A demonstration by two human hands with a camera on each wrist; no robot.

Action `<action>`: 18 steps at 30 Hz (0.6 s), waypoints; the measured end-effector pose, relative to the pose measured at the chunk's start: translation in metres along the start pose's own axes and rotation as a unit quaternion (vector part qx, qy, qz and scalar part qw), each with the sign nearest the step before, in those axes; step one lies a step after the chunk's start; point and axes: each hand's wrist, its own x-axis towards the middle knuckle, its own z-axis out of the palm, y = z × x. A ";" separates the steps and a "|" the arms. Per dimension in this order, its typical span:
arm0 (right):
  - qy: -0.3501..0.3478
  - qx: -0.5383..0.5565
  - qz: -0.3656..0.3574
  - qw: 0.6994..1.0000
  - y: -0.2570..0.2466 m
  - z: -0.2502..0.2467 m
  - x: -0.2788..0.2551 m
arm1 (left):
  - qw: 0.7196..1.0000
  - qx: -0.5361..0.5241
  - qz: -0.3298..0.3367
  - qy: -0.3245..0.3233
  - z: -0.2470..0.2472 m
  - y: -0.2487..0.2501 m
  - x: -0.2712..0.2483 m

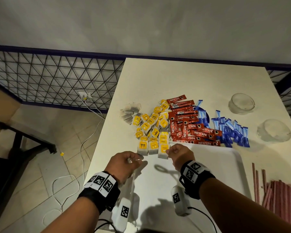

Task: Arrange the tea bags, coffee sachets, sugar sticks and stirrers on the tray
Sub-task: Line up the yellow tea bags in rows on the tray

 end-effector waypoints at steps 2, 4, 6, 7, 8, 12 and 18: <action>0.000 -0.005 -0.002 1.000 0.000 0.001 0.000 | 1.000 -0.005 0.001 0.001 0.001 0.001 0.000; 0.000 -0.014 -0.006 1.000 -0.001 -0.001 -0.001 | 1.000 -0.011 0.005 -0.003 0.001 0.002 -0.001; 0.016 -0.013 -0.016 1.000 -0.005 -0.005 -0.004 | 1.000 -0.021 0.011 -0.009 0.002 0.002 -0.001; 0.026 -0.006 -0.024 0.999 -0.007 -0.008 -0.006 | 0.999 -0.035 0.012 -0.008 0.003 0.003 -0.001; 0.034 0.004 -0.037 0.999 -0.012 -0.010 -0.009 | 0.998 -0.056 0.011 -0.003 0.003 0.005 -0.002; -0.079 0.047 -0.133 0.987 -0.042 -0.013 -0.031 | 0.990 -0.143 0.011 0.008 0.005 0.018 -0.001; -0.201 0.051 -0.162 0.965 -0.065 0.001 -0.058 | 0.975 -0.208 -0.060 0.042 0.012 0.032 0.004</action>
